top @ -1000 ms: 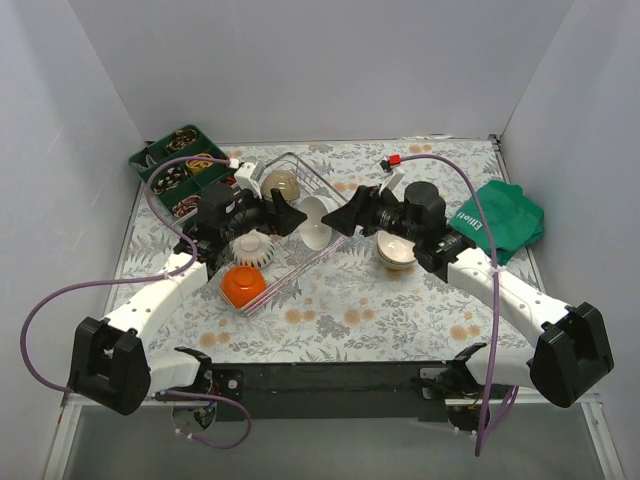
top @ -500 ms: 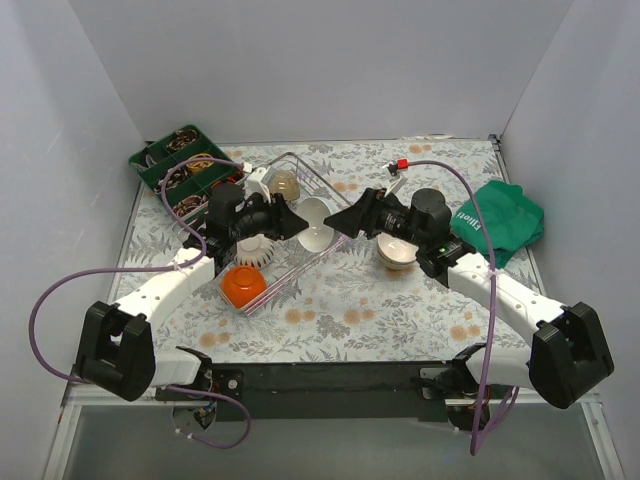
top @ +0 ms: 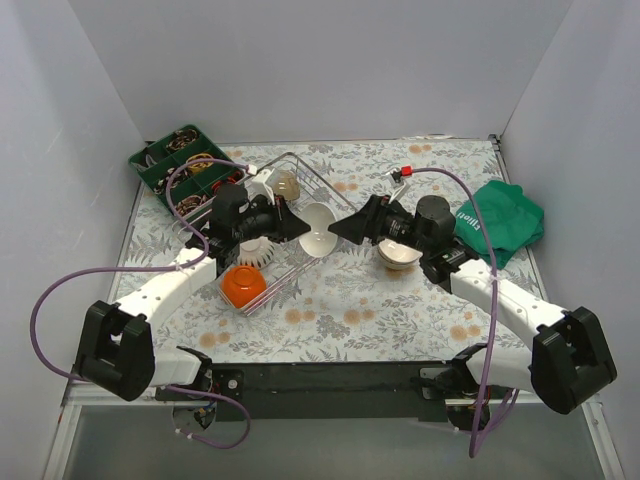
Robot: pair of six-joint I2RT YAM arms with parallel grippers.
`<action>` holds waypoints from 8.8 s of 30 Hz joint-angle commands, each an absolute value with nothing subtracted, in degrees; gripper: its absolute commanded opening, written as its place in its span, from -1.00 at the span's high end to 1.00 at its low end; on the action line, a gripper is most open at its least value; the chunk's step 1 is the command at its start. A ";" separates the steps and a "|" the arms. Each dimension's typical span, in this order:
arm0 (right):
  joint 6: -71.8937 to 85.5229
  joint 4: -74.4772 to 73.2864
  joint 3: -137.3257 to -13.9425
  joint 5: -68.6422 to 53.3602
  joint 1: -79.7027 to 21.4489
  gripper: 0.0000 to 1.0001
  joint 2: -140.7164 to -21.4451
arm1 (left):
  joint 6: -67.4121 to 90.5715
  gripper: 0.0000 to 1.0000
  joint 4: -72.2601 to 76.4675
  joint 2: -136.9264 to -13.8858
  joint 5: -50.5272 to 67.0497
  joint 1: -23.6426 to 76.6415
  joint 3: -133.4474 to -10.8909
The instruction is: Unload the bowls from the dish rack
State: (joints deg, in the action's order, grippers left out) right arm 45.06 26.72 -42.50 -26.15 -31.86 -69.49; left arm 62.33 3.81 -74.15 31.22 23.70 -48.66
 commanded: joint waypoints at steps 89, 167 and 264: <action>17.84 -27.59 -46.92 6.51 -37.88 0.13 -69.88 | 58.01 -0.97 -20.22 -70.40 -21.18 34.01 -62.75; 5.10 -8.79 -29.53 -10.37 -37.88 -0.80 -35.77 | -22.41 -0.96 -20.03 -107.14 12.83 19.69 -83.05; 5.80 -7.56 -28.48 -12.13 -37.79 -0.77 -40.60 | -25.23 -0.72 -19.41 -113.20 2.00 23.03 -91.84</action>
State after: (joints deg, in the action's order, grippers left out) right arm 5.80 -10.04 -28.32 -11.14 -37.89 -40.62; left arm -27.29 -17.28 -112.44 -0.23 23.79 -87.88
